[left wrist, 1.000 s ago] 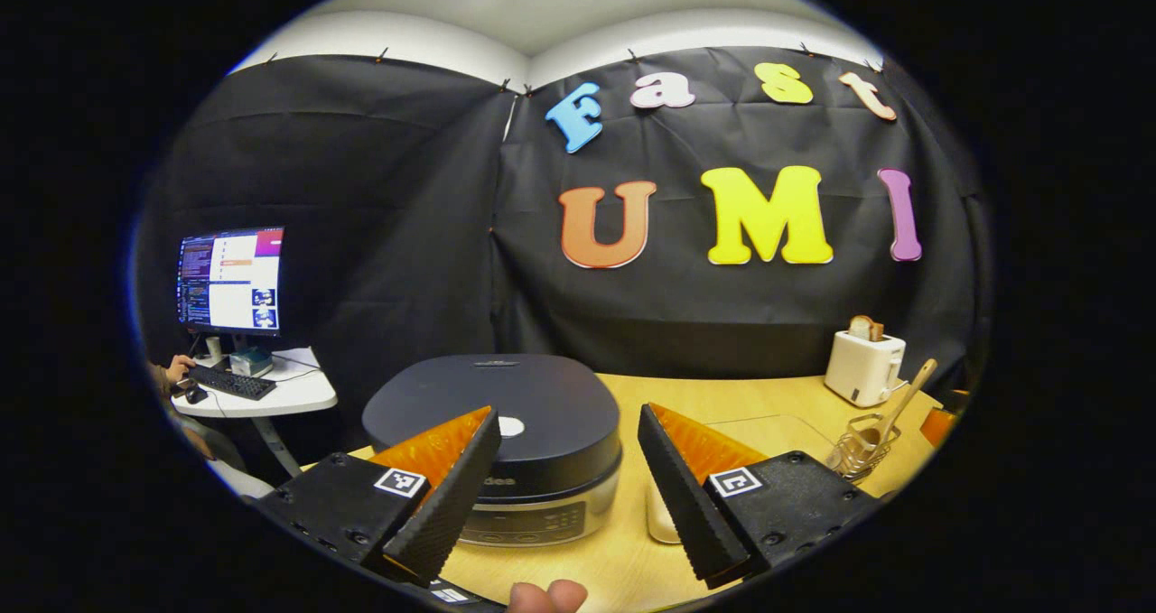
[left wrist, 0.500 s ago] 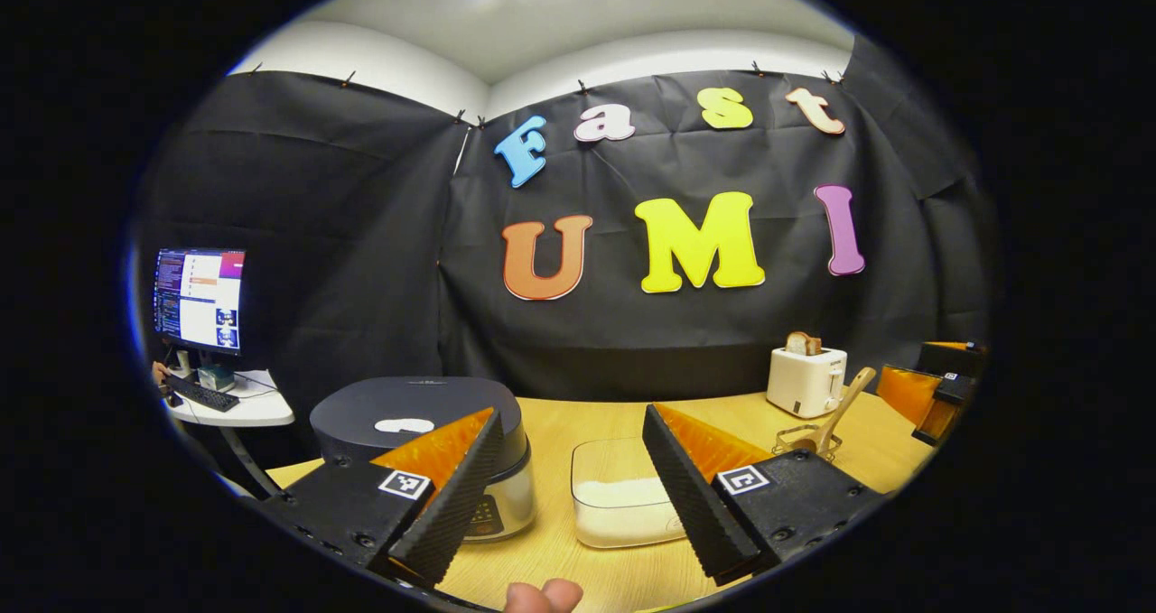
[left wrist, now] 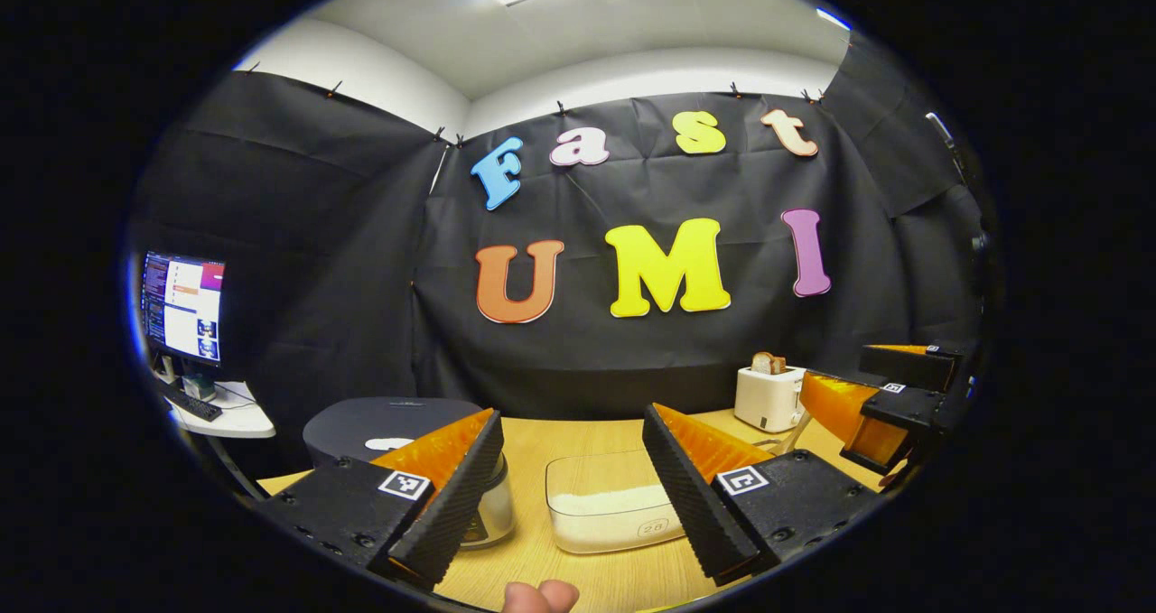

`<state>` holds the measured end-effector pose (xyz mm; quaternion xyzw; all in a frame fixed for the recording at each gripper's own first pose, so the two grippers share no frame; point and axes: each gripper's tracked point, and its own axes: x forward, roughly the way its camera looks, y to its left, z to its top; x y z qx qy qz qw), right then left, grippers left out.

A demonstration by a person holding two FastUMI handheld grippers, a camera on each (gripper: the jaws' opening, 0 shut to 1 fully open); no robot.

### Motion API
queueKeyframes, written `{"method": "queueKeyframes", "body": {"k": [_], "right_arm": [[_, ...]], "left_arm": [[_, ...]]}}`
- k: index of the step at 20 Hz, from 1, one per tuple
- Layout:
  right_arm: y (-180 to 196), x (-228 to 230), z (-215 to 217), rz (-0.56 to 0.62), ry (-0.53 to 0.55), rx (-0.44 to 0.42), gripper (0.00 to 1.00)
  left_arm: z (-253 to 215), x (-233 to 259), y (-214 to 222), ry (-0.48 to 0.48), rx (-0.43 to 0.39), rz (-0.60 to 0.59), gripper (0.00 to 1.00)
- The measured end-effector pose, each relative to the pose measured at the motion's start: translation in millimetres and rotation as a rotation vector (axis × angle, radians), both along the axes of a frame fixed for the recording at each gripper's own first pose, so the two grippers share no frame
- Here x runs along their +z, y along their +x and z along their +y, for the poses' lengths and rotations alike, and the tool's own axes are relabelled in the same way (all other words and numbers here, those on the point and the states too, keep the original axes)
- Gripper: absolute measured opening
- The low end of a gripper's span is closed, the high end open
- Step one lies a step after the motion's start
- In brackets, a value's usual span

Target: Close the left gripper, press the button to open the rice cooker; take a wooden spoon from the chopstick holder with the right hand, scoop a spoonful of rice and pour it into the rice cooker, then put the wooden spoon back into the chopstick holder.

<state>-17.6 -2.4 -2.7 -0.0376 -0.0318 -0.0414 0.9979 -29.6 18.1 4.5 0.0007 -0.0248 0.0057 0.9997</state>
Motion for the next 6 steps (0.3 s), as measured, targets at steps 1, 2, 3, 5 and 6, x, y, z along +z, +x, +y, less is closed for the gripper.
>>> {"method": "queueKeyframes", "body": {"k": [1,2,3,5,6], "right_arm": [[-0.3,-1.8,1.4,0.003,0.001,-0.004,0.95],[-1.6,-4.5,2.1,0.009,-0.003,-0.01,0.95],[-2.3,-6.3,1.9,0.014,0.0,-0.013,0.95],[-4.6,-6.9,1.7,0.015,0.01,-0.027,0.95],[-4.8,-6.7,1.0,0.013,0.006,-0.031,0.96]], "left_arm": [[4.2,1.8,0.7,0.007,0.006,-0.006,0.99],[4.3,1.5,1.0,0.01,0.004,-0.007,0.99],[5.9,1.3,3.1,0.009,0.009,-0.008,0.99],[4.7,-3.6,3.4,0.009,0.001,0.005,0.99],[2.8,-4.6,5.4,0.01,-0.008,0.007,0.99]]}}
